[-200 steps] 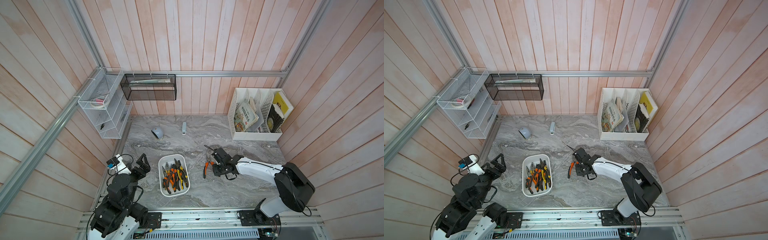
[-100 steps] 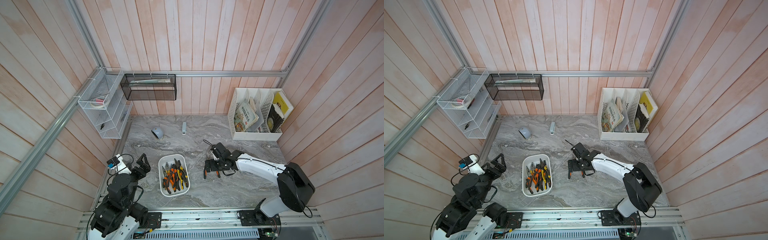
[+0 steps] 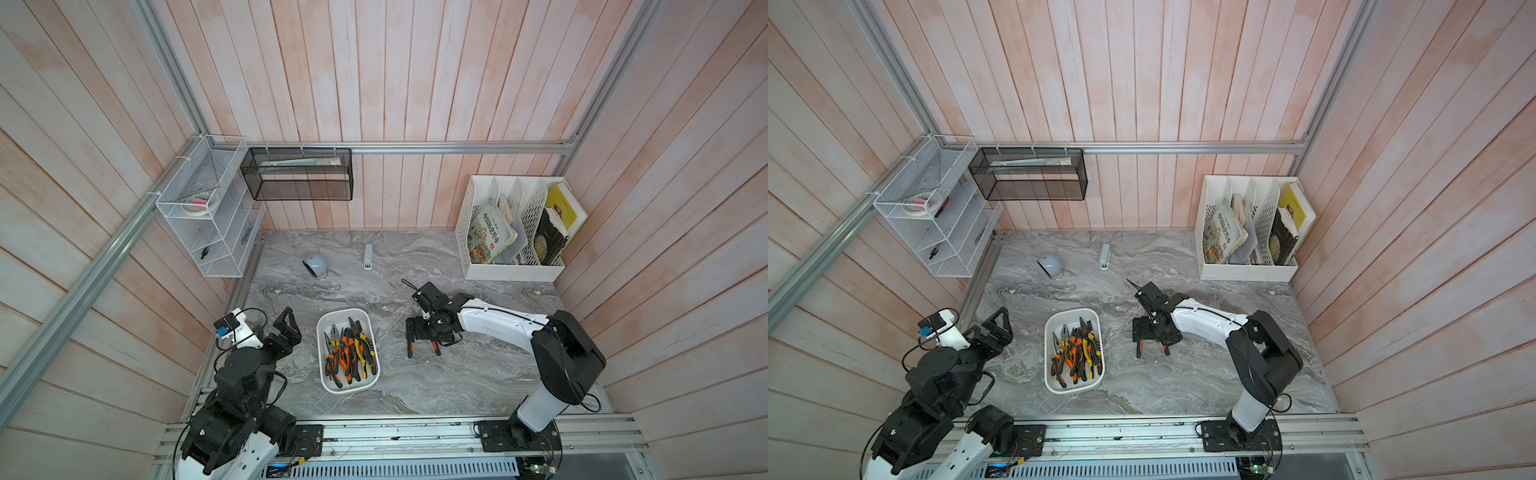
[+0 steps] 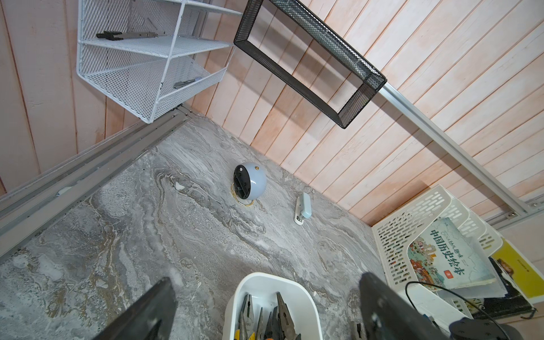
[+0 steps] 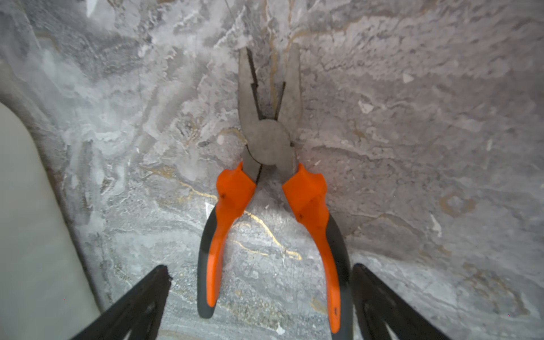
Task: Take the pliers out of the storage box
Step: Place the pliers at the center of the board.
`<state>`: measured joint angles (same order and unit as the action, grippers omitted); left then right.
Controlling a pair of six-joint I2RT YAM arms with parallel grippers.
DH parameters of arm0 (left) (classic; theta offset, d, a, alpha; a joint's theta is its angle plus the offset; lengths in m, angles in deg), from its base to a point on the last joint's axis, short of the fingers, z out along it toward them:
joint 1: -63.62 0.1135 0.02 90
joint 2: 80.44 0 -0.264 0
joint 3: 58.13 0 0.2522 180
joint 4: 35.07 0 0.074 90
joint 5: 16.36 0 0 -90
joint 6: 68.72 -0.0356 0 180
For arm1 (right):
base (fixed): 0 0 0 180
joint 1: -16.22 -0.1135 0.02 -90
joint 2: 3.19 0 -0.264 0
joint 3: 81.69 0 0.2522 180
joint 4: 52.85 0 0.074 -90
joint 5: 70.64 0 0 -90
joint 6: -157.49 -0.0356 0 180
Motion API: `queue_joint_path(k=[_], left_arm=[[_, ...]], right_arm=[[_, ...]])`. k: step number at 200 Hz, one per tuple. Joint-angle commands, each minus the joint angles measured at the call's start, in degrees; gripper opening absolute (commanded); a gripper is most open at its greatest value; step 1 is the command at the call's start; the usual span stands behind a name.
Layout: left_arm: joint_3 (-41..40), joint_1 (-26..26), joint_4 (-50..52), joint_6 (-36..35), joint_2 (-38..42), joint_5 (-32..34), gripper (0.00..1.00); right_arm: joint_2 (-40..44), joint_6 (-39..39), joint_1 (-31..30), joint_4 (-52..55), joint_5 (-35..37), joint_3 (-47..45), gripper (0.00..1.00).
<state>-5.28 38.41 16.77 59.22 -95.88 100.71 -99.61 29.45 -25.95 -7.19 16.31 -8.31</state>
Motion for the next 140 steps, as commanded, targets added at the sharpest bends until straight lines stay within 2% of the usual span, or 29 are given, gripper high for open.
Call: queue_joint_path(k=[1,92,114,140], left_arm=[[-0.77,-0.36,-0.91,-0.89,-0.15,0.18,1.0],[-0.76,-0.45,-0.91,-0.84,-0.16,0.09,1.0],[-0.77,-0.45,-0.97,-0.84,-0.13,0.13,1.0],[-0.76,-0.45,-0.91,-0.83,-0.14,0.17,1.0]], right_arm=[[-1.13,-1.16,0.17,1.76,0.2,-0.11,0.98],[-7.96,-1.64,-2.95,3.75,2.97,2.21,0.98],[-8.48,-2.1,-3.35,4.76,4.21,3.16,0.92],[-8.02,-2.39,-3.44,5.51,5.23,3.21,0.8]])
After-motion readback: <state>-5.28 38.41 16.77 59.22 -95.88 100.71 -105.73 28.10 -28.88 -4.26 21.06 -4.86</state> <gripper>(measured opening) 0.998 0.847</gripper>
